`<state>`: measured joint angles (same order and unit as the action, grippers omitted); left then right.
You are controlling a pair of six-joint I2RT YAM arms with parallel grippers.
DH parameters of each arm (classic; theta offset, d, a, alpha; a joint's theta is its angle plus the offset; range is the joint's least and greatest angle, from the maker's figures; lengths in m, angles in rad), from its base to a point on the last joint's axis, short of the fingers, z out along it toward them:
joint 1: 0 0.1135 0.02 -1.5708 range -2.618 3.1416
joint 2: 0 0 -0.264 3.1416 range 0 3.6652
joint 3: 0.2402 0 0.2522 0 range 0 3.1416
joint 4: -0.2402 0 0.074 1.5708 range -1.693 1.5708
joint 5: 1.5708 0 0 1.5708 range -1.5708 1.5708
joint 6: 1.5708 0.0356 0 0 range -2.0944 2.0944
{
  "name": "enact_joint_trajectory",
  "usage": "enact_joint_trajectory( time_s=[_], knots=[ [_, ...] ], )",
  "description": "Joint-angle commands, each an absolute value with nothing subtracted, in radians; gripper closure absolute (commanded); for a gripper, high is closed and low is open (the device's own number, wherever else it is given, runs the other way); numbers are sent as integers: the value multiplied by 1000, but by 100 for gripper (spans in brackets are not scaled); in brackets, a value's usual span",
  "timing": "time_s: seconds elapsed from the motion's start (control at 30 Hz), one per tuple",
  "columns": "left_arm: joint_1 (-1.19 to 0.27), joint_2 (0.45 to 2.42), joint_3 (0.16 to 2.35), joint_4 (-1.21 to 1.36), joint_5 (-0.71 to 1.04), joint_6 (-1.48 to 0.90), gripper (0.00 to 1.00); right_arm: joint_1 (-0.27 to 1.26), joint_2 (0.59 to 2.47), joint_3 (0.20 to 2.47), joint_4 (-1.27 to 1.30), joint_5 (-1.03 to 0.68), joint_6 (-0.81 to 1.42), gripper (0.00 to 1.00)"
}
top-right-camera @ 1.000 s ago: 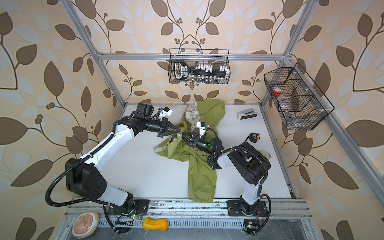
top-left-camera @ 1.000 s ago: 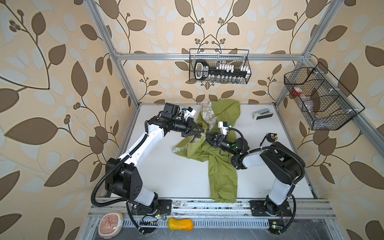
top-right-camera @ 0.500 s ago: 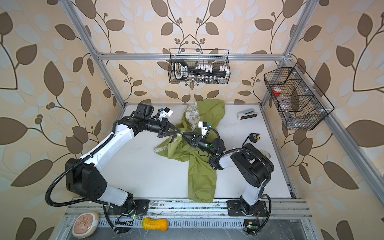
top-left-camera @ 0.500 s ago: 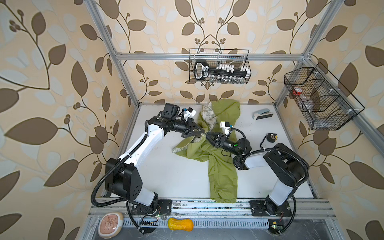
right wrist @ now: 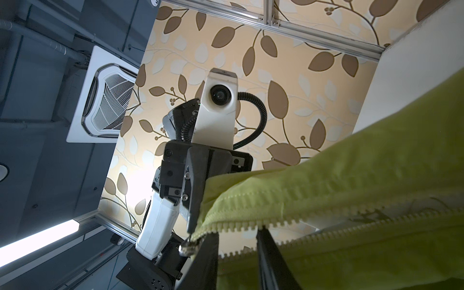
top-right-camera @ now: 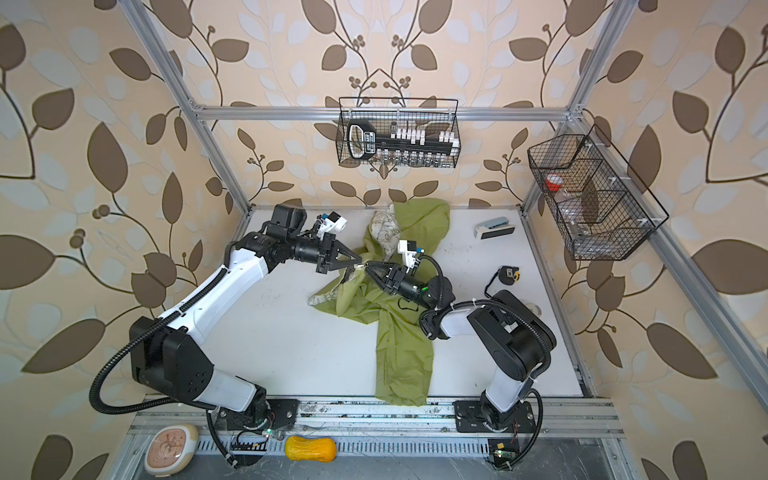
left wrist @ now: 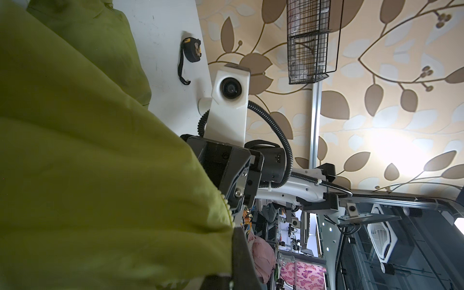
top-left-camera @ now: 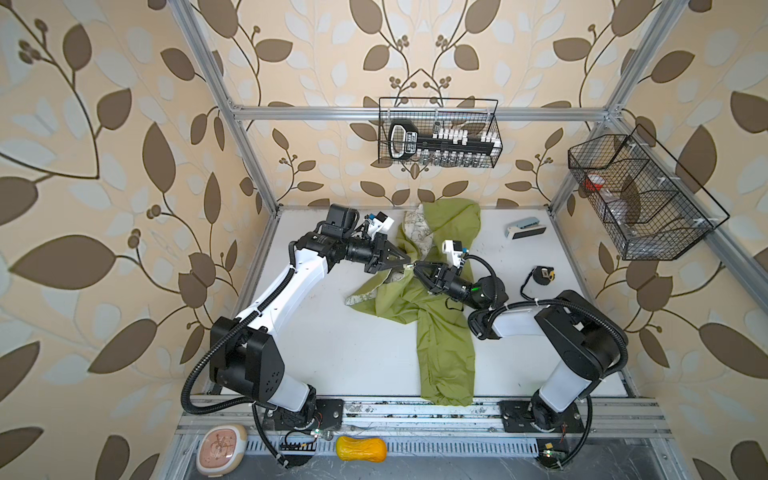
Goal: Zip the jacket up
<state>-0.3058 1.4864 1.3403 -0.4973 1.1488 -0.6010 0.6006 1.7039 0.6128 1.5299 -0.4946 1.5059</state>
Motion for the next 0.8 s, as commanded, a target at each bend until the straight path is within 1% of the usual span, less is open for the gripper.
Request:
enact_joint_trajectory(
  time_s=[0.0, 0.17, 0.3, 0.43, 0.53, 0.77],
  knots=[
    [-296, 1413, 1315, -398, 1171, -656, 100, 598, 1662, 624, 1610, -509, 1558, 73],
    [-296, 1410, 1268, -341, 1136, -718, 100, 598, 1698, 642, 1610, -525, 1571, 76],
    [-296, 1396, 1190, -281, 1105, -760, 100, 602, 1729, 616, 1610, -528, 1554, 76],
    [-296, 1373, 1070, -184, 1085, -811, 100, 619, 1749, 606, 1610, -551, 1540, 76],
    [-296, 1353, 1000, -157, 1066, -817, 100, 629, 1771, 590, 1609, -584, 1530, 78],
    [-296, 1313, 772, -18, 994, -855, 100, 675, 1872, 522, 1610, -632, 1480, 79]
  ],
)
